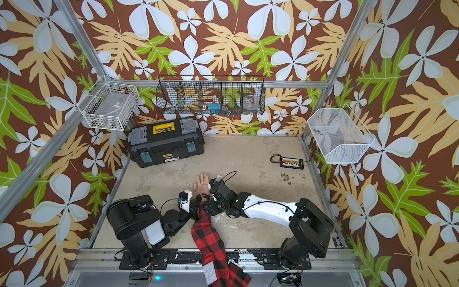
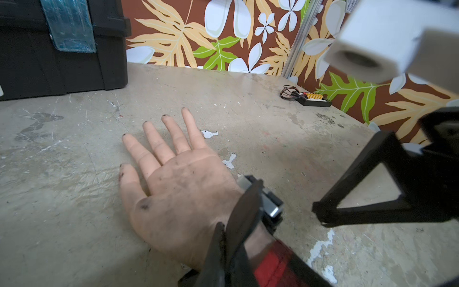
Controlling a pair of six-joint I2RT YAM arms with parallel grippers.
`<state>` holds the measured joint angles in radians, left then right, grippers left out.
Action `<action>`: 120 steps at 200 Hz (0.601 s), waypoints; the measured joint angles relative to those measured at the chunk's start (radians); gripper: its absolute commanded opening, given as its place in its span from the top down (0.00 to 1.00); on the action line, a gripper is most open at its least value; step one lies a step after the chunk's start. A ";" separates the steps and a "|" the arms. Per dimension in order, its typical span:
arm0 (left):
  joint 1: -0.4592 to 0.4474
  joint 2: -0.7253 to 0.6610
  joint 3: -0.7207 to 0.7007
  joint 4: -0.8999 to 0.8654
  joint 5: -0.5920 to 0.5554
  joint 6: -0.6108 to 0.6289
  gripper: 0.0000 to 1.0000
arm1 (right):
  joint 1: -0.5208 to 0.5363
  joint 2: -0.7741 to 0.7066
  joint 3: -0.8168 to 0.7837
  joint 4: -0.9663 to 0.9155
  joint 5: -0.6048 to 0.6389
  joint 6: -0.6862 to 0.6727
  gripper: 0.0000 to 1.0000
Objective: Take off the watch
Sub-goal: Take off the watch from the hand.
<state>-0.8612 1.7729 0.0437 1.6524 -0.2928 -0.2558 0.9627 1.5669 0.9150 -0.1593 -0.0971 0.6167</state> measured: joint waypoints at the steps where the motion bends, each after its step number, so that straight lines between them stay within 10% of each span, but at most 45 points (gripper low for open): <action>1: 0.000 0.000 0.000 0.000 0.001 0.000 1.00 | 0.000 0.002 0.001 0.000 0.000 0.000 0.14; 120: 0.000 -0.074 -0.017 -0.014 0.017 -0.003 1.00 | 0.008 0.182 0.087 0.002 0.018 -0.002 0.20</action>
<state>-0.8612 1.6985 0.0265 1.6382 -0.2760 -0.2588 0.9710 1.7493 1.0016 -0.1570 -0.0788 0.6151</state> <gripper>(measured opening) 0.061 0.817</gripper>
